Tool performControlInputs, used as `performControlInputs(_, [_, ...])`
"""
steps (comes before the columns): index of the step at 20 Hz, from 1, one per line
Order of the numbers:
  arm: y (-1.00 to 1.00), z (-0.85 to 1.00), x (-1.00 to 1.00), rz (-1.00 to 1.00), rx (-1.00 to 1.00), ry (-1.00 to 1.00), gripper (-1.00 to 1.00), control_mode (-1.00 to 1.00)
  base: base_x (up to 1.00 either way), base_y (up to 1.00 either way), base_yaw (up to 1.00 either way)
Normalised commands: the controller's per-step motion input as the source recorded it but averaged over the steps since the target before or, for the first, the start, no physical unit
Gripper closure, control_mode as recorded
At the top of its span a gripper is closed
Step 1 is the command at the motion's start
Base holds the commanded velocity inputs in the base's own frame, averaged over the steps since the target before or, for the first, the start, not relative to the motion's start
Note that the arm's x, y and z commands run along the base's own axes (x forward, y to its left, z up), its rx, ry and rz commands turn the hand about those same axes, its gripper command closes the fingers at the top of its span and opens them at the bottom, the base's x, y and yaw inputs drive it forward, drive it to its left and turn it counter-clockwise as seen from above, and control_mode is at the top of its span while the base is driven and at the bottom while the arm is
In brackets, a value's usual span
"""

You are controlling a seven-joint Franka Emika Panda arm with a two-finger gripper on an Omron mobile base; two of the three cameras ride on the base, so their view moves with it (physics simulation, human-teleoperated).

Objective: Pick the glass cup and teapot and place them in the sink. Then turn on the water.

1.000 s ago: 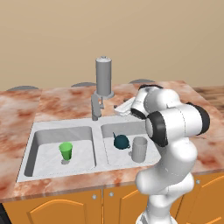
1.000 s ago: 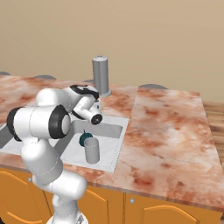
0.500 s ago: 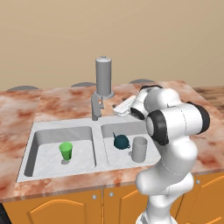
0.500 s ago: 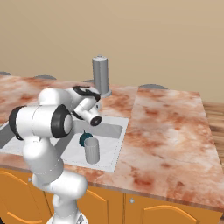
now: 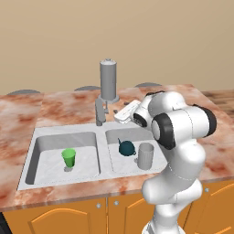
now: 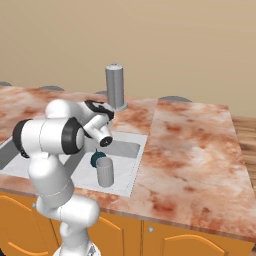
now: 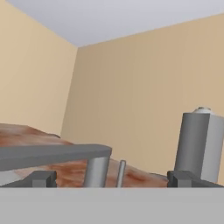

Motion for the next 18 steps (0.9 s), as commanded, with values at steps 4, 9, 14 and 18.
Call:
performControlInputs(4, [0.00,0.00,0.23,0.00,0.00,0.00,-1.00,-1.00,0.00,0.00,0.00])
performControlInputs(9, [0.06,0.01,0.22,0.00,0.00,0.00,-1.00,-1.00,0.00,0.00,0.00])
performControlInputs(14, [0.07,0.02,0.15,0.00,0.00,0.01,-1.00,-1.00,0.00,0.00,0.00])
performControlInputs(18, [0.09,0.00,0.14,0.00,0.00,0.00,-1.00,-1.00,0.00,0.00,0.00])
